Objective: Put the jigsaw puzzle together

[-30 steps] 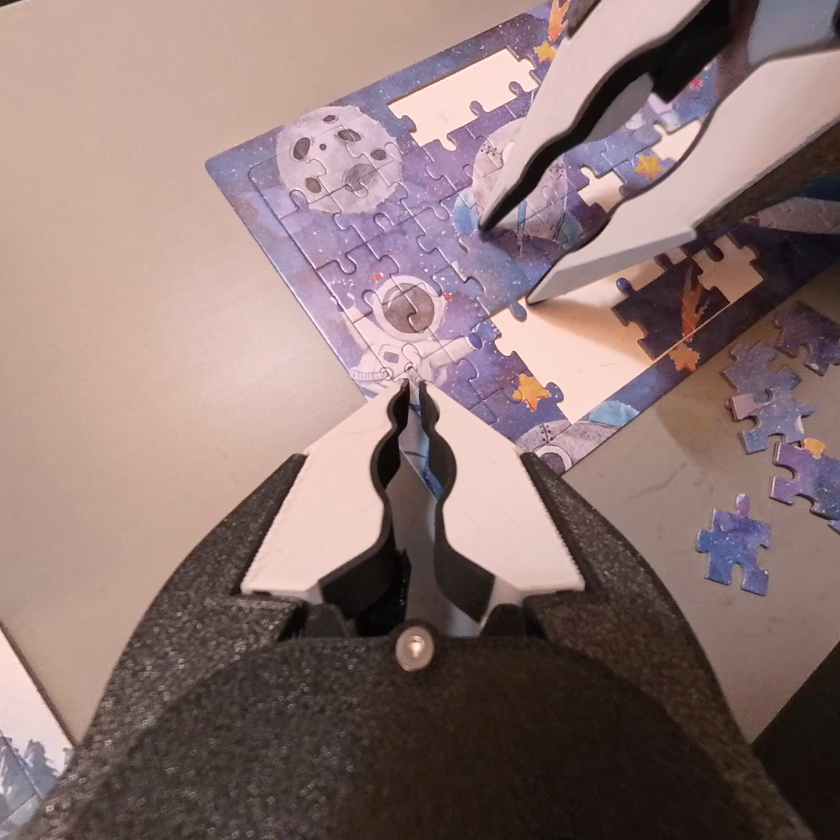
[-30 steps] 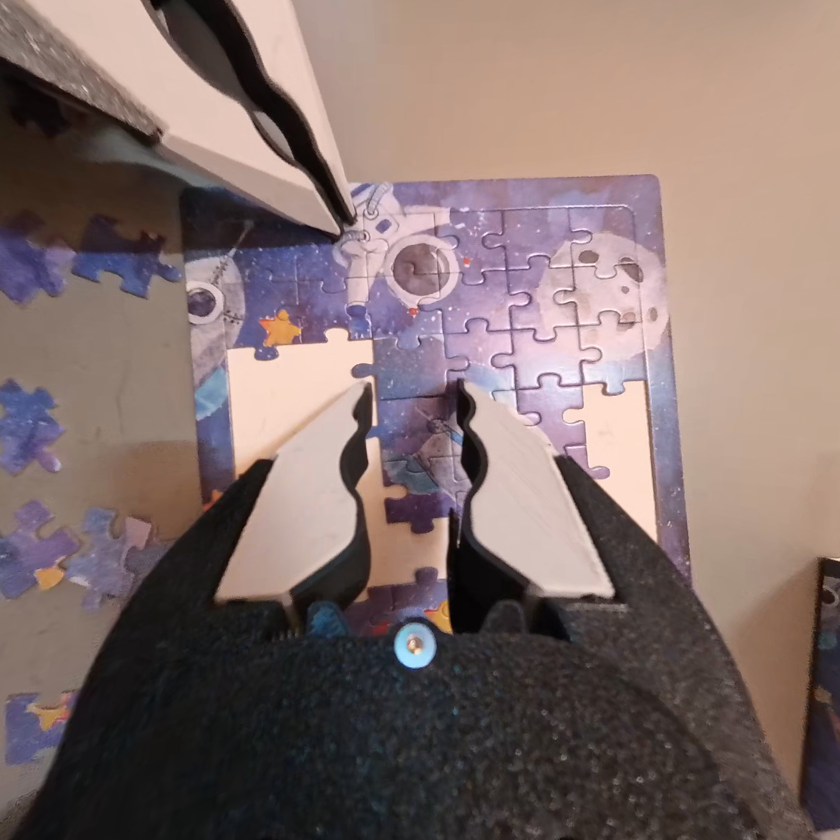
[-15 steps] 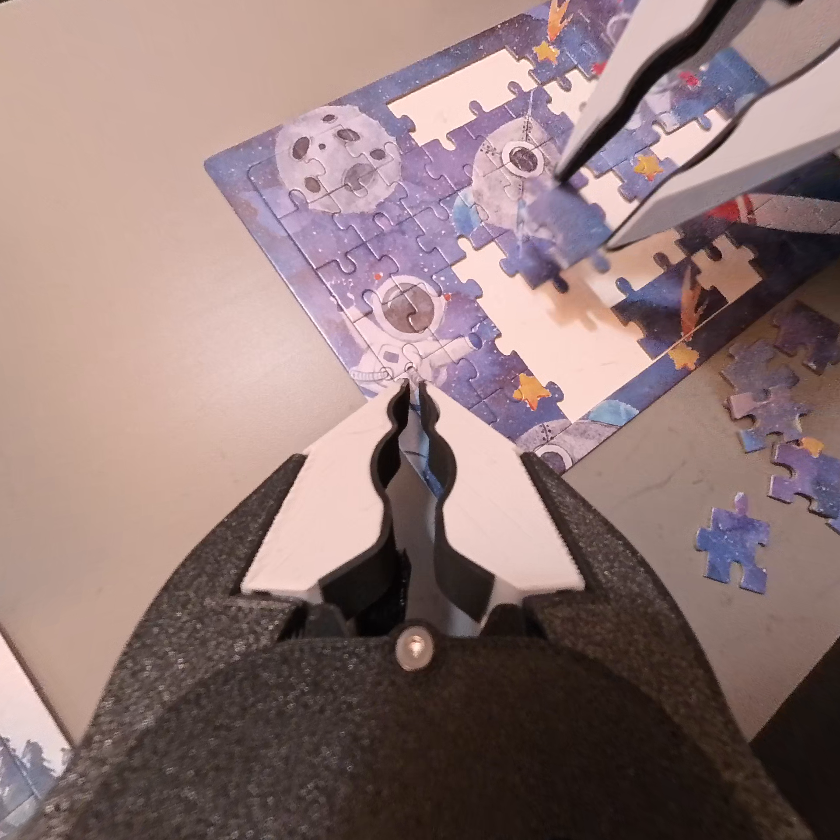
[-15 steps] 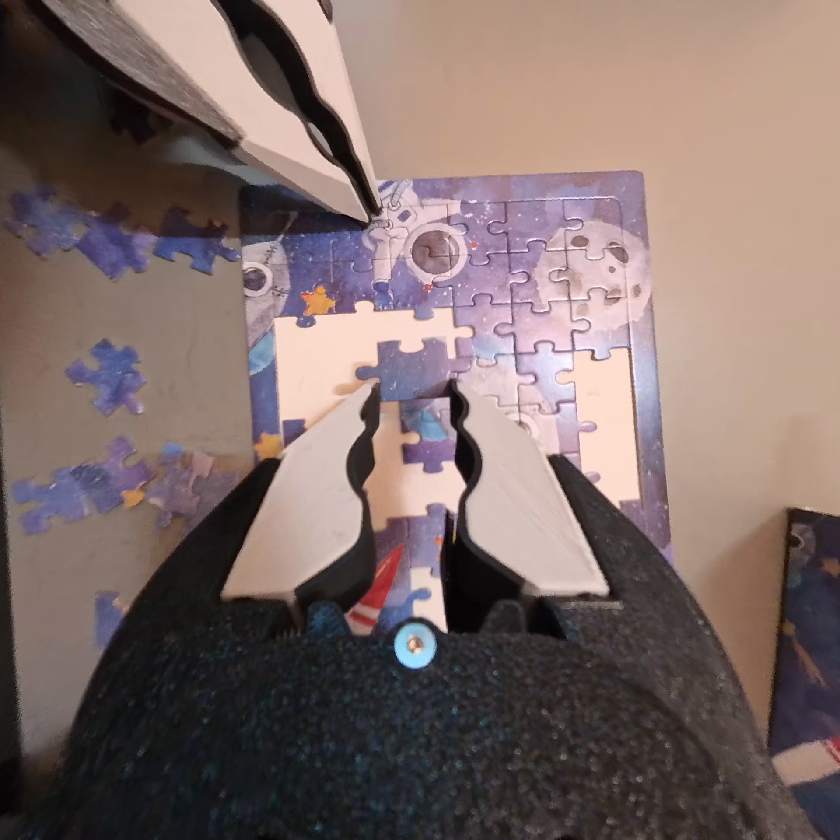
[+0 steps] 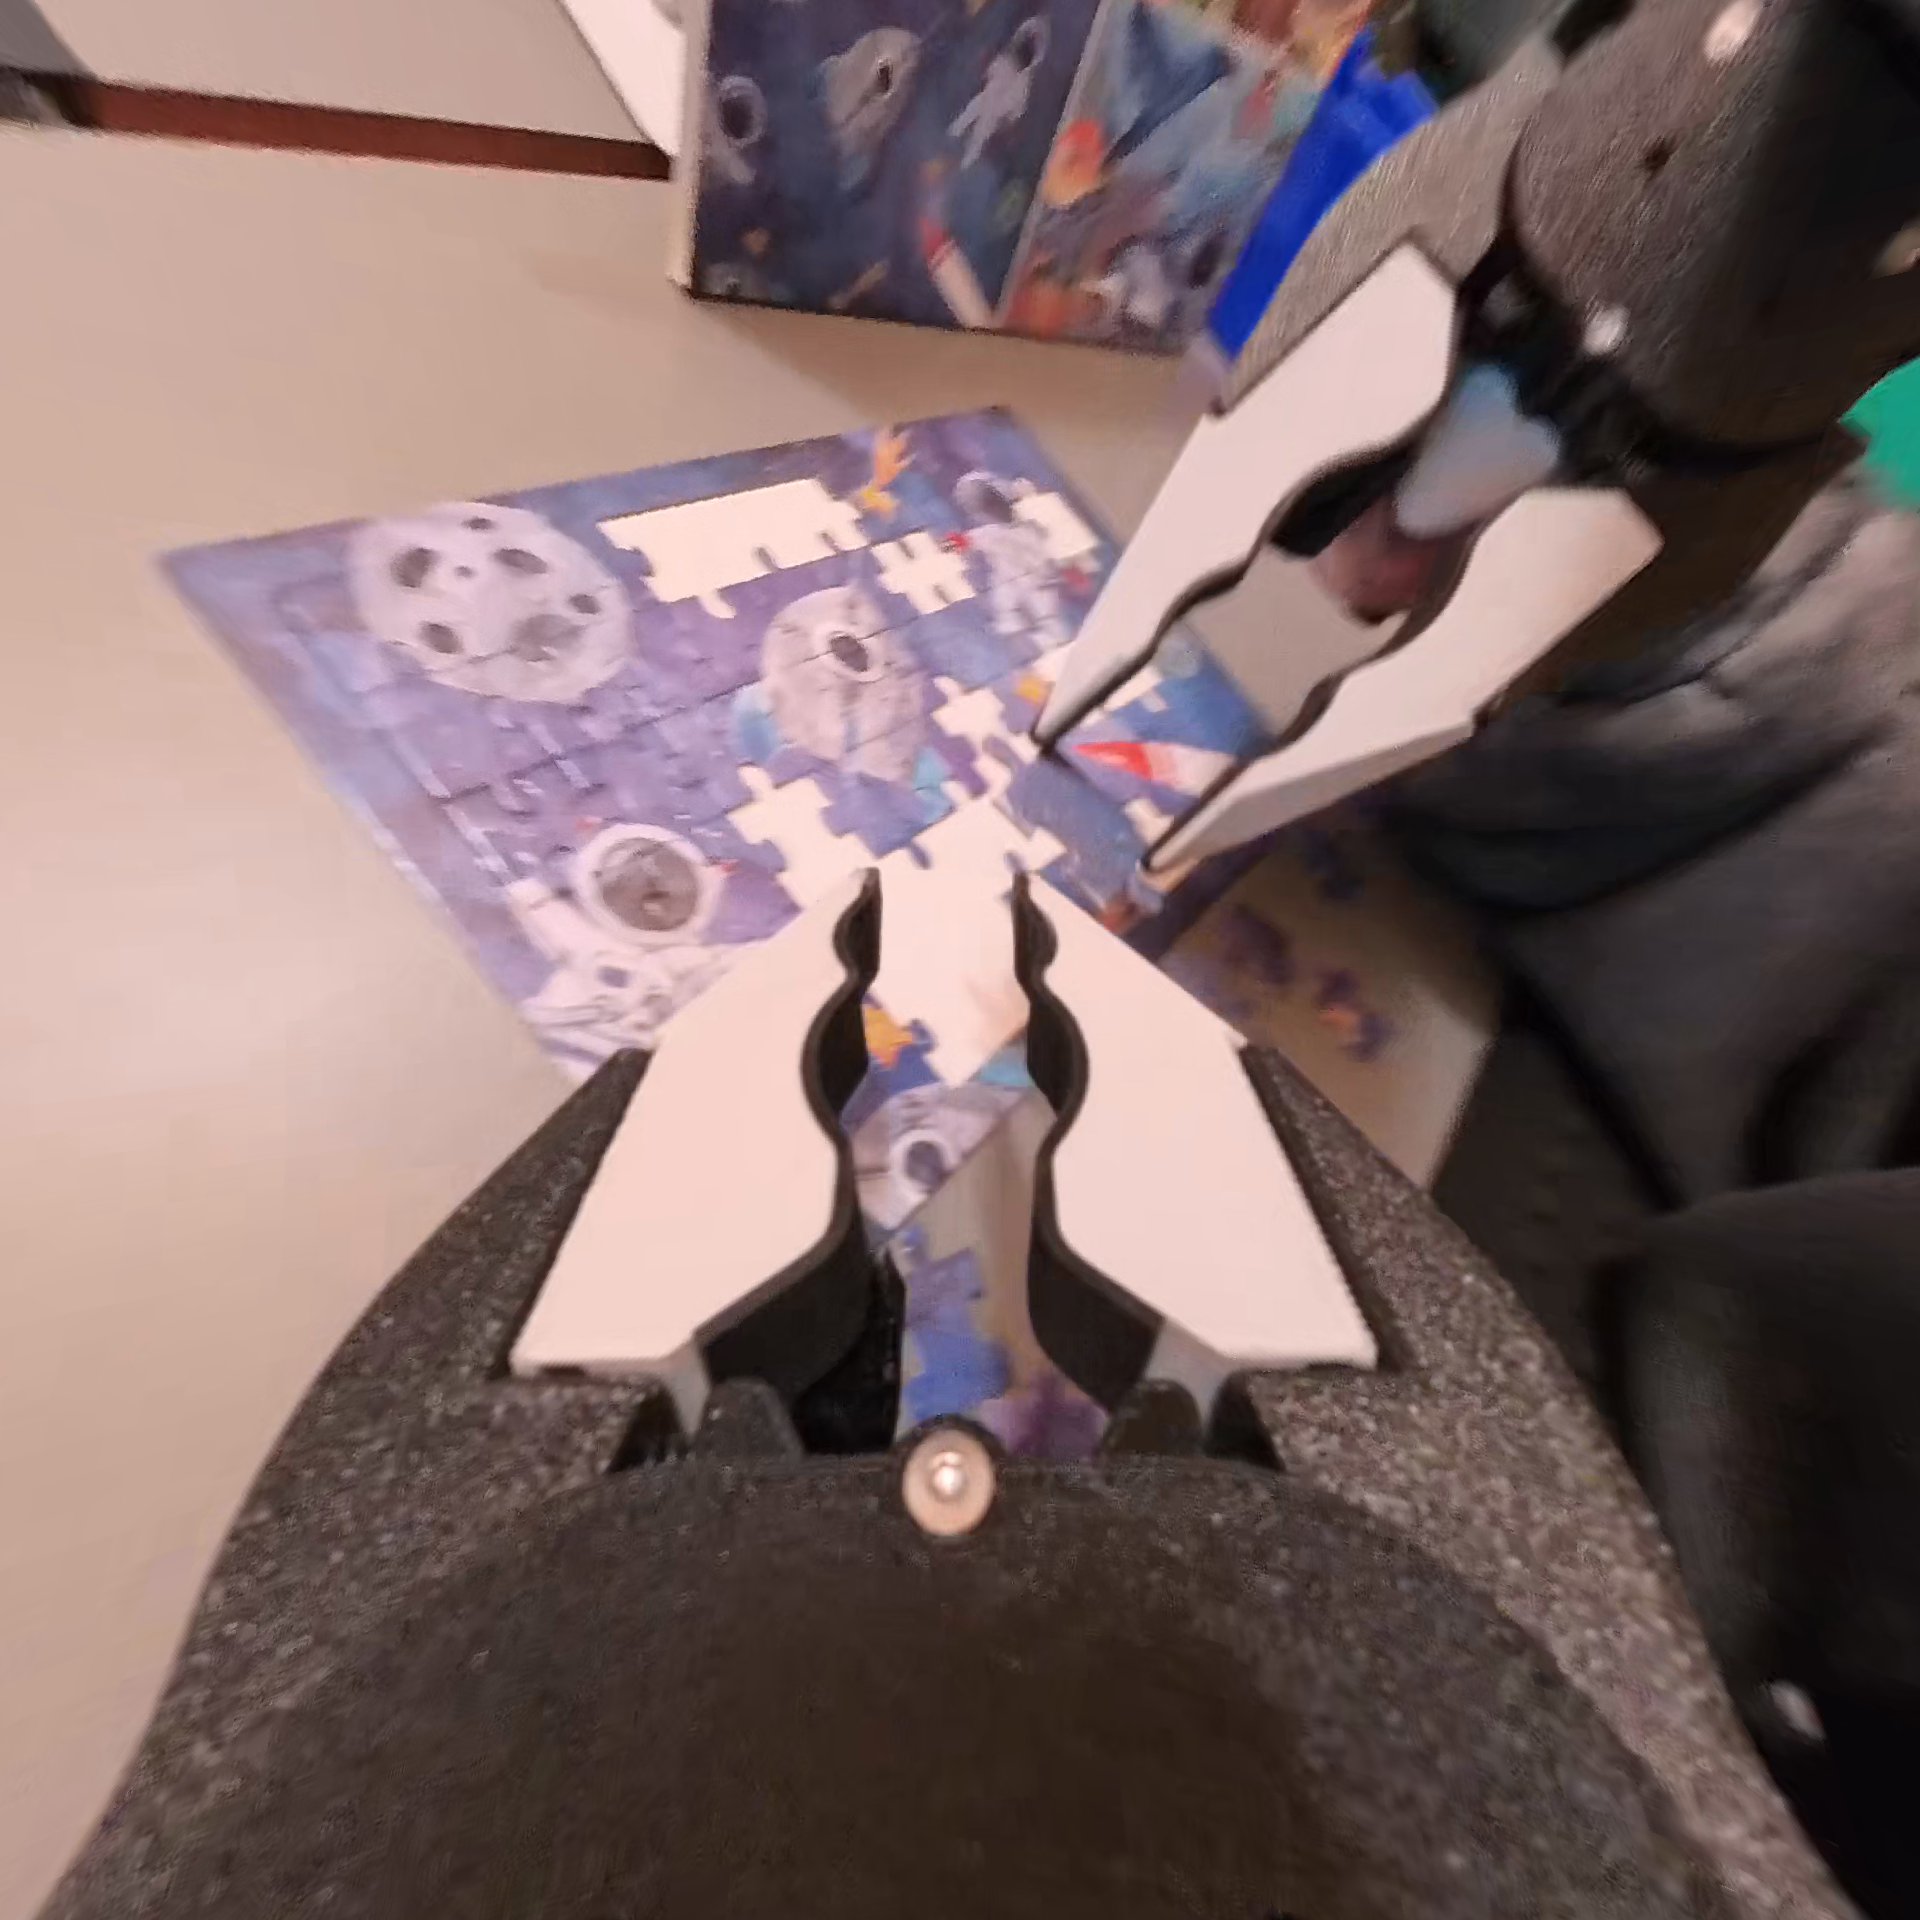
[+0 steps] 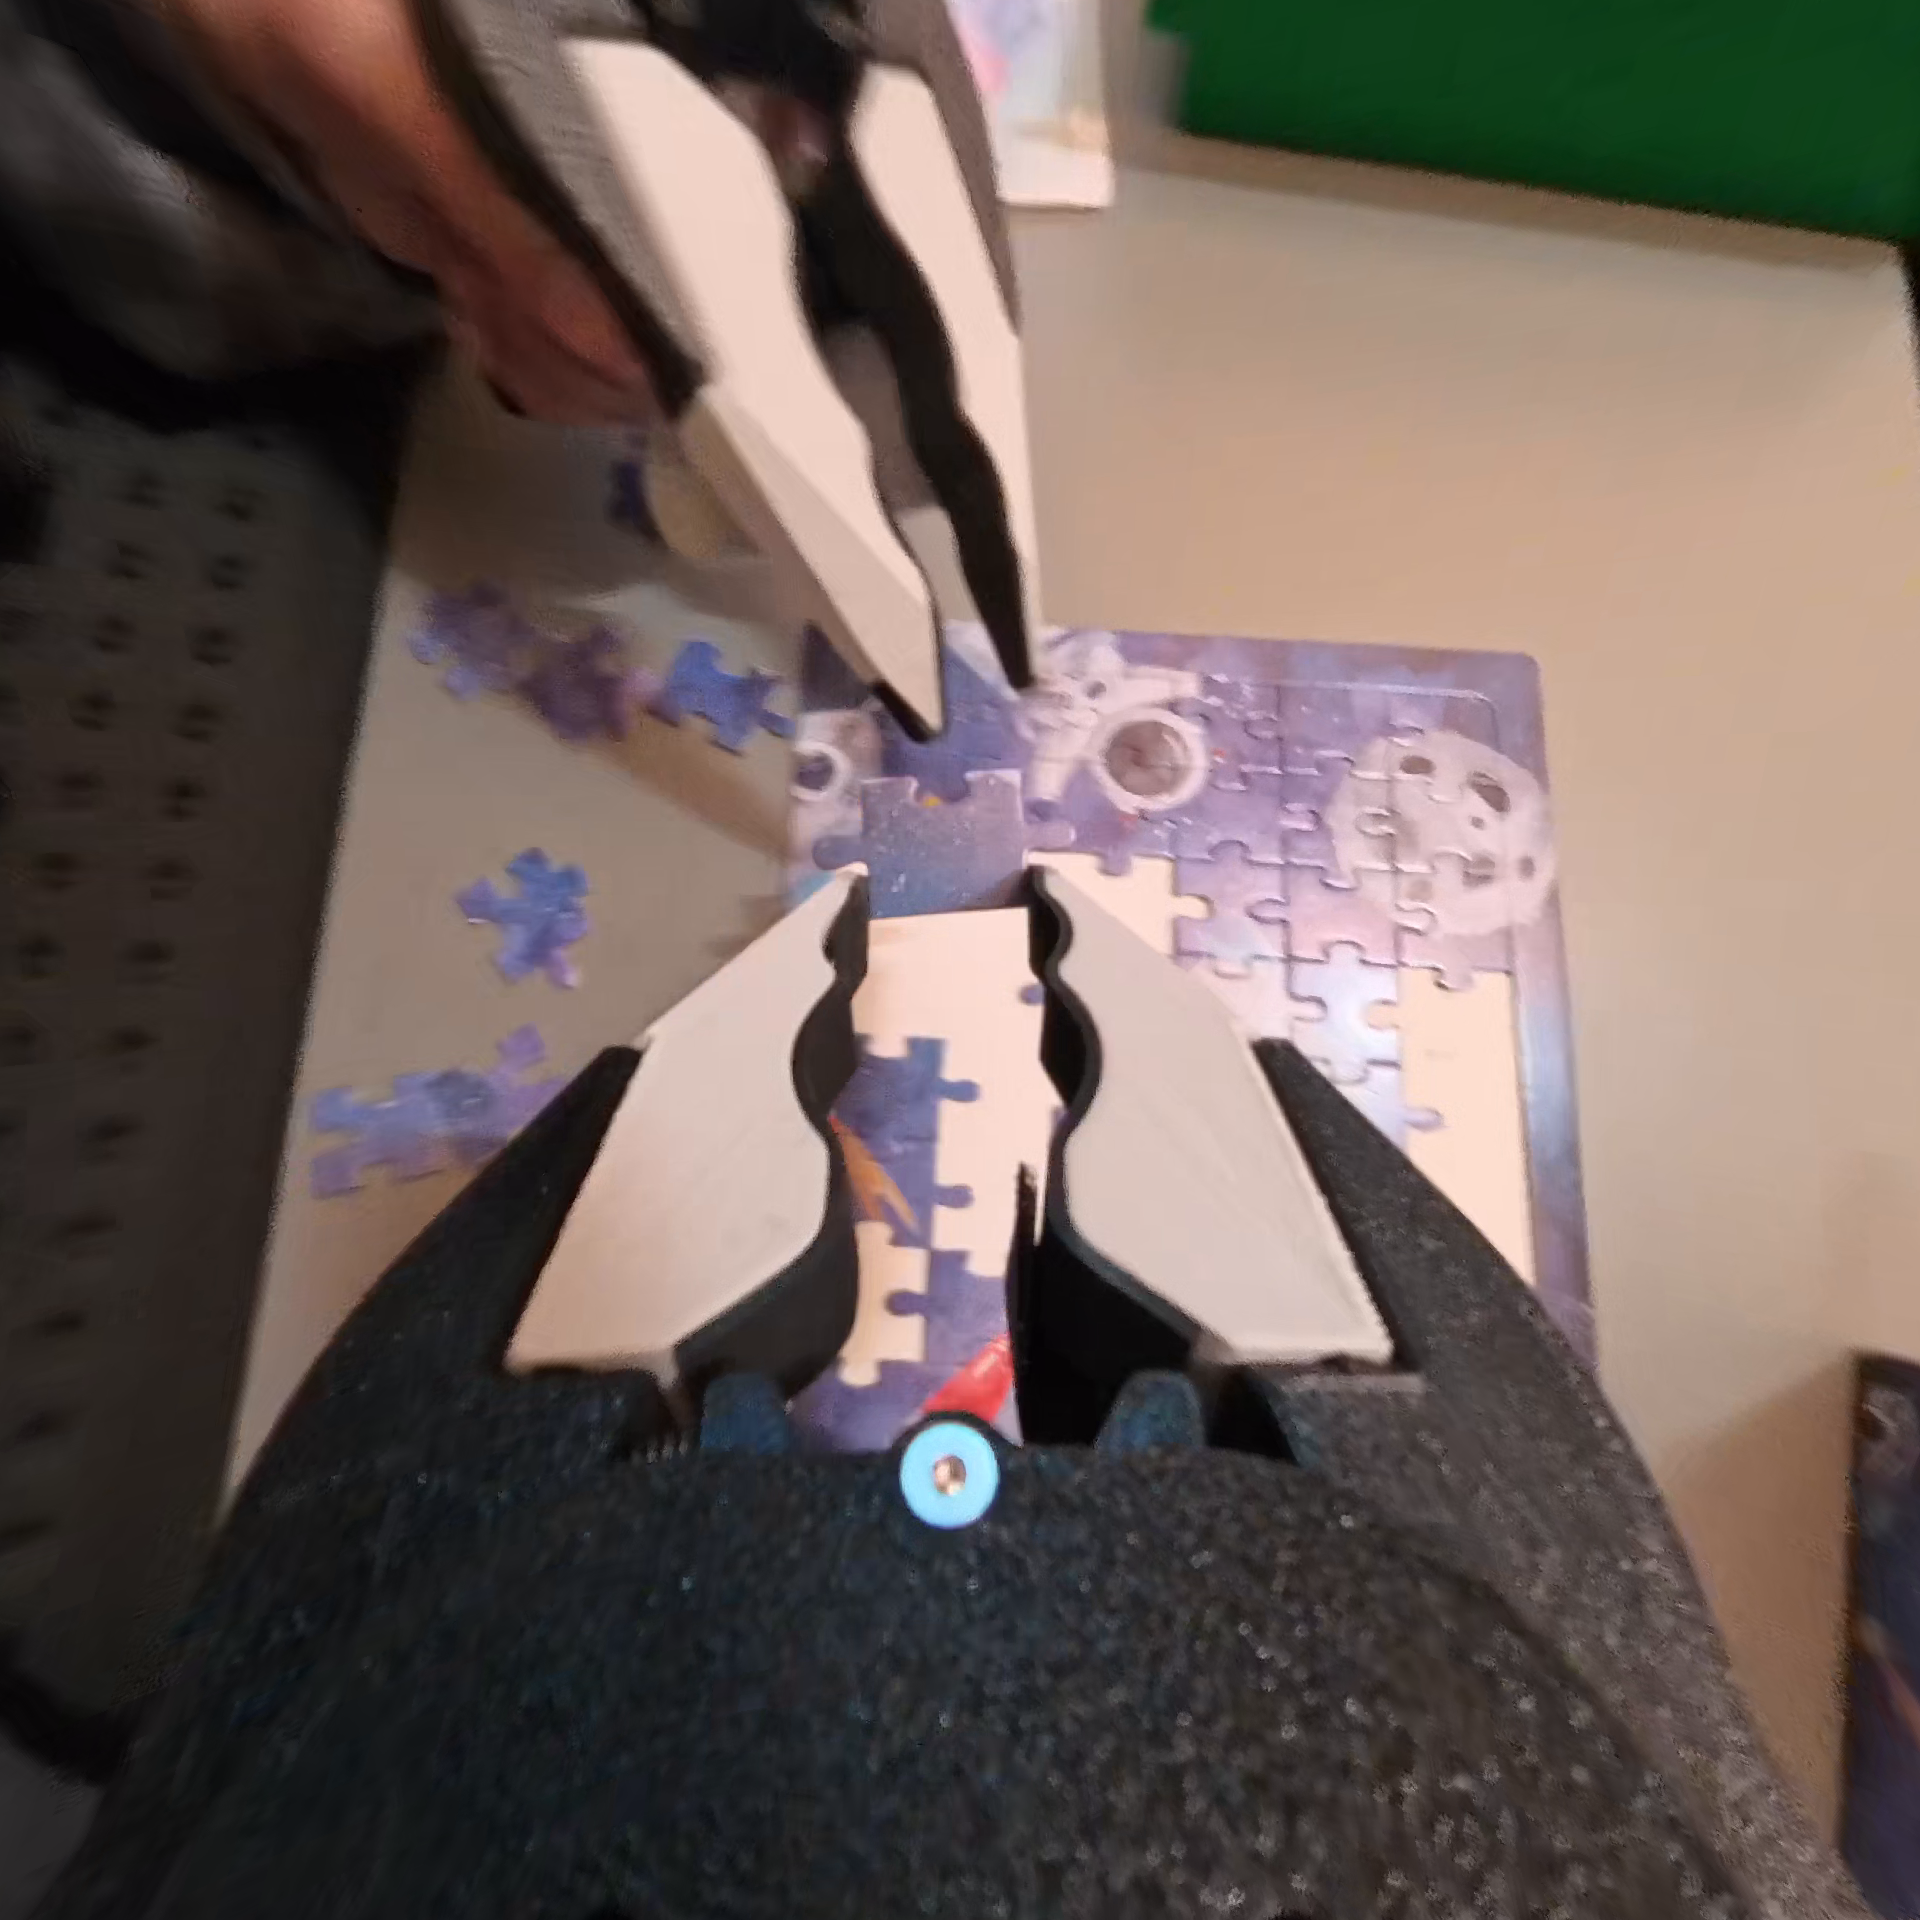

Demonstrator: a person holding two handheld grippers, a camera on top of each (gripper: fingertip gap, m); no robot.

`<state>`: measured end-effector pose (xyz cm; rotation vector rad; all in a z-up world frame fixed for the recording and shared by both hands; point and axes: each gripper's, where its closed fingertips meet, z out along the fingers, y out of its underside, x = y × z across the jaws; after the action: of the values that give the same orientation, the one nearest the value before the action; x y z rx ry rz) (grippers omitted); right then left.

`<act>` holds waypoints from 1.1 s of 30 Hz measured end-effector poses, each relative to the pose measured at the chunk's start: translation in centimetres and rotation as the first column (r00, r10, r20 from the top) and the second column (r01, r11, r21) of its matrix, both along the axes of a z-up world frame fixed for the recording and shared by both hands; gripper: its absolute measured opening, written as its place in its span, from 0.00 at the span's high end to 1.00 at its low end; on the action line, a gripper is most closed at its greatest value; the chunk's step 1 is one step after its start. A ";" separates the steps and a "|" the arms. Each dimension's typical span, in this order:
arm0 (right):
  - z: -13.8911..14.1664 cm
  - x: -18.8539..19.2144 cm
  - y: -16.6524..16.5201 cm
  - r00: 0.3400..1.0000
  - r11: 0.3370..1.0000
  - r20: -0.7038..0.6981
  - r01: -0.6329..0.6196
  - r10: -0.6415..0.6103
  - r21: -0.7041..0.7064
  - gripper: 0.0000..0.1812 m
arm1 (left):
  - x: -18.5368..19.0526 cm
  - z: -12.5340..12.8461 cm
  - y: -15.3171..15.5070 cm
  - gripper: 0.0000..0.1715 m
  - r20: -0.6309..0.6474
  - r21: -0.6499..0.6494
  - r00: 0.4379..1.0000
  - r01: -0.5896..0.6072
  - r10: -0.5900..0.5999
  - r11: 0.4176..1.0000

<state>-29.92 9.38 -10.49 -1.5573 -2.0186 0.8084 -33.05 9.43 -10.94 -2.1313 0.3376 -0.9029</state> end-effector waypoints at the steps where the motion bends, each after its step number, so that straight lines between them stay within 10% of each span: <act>1: 0.4 0.0 -0.8 1.000 0.999 -0.005 -0.025 0.025 -0.025 0.83 | 0.4 0.5 -0.3 0.84 0.092 -0.033 0.996 0.022 -0.019 0.999; 7: 1.9 -0.1 -1.5 0.999 0.995 -0.036 -0.034 0.038 0.091 0.83 | 0.1 2.7 -0.9 0.85 0.610 -0.242 0.792 0.156 0.026 0.958; 33: 2.3 0.6 -2.6 0.997 0.994 -0.048 -0.052 0.057 0.094 0.83 | 2.4 3.2 -3.0 1.00 0.543 -0.159 0.828 0.263 -0.138 0.952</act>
<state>-29.35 6.73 -8.19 -1.4224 -2.0397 0.7558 -30.69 6.45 -7.78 -1.9629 0.1810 -1.6754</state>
